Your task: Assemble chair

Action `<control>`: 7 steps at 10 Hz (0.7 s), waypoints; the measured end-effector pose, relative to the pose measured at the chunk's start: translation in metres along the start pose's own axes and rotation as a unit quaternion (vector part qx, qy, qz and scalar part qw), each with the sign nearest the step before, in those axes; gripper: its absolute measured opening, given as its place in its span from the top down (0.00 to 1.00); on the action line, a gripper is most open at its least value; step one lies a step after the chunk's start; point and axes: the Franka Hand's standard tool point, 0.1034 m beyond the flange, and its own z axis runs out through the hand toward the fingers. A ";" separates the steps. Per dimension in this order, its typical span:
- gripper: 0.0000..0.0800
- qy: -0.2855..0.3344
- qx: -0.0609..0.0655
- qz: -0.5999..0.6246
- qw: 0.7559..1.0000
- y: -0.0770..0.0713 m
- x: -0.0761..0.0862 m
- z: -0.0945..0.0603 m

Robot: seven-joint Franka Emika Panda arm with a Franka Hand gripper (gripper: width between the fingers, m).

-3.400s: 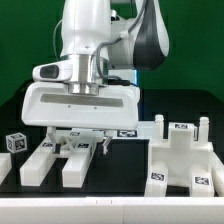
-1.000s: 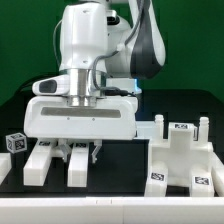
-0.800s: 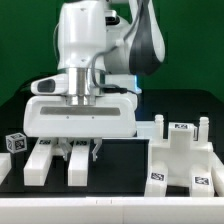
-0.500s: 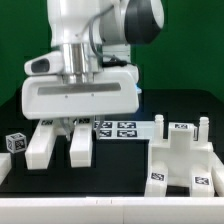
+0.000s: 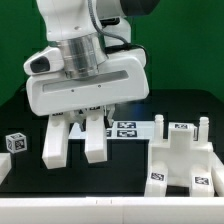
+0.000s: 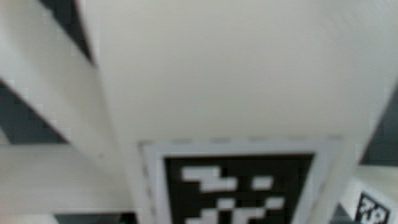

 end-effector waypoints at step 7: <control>0.64 -0.315 0.021 -0.015 0.949 0.003 -0.011 -0.011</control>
Offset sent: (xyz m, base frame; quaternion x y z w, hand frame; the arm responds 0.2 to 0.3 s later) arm -0.0167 -0.0198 0.0106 -0.0884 -0.2701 -0.0114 0.9587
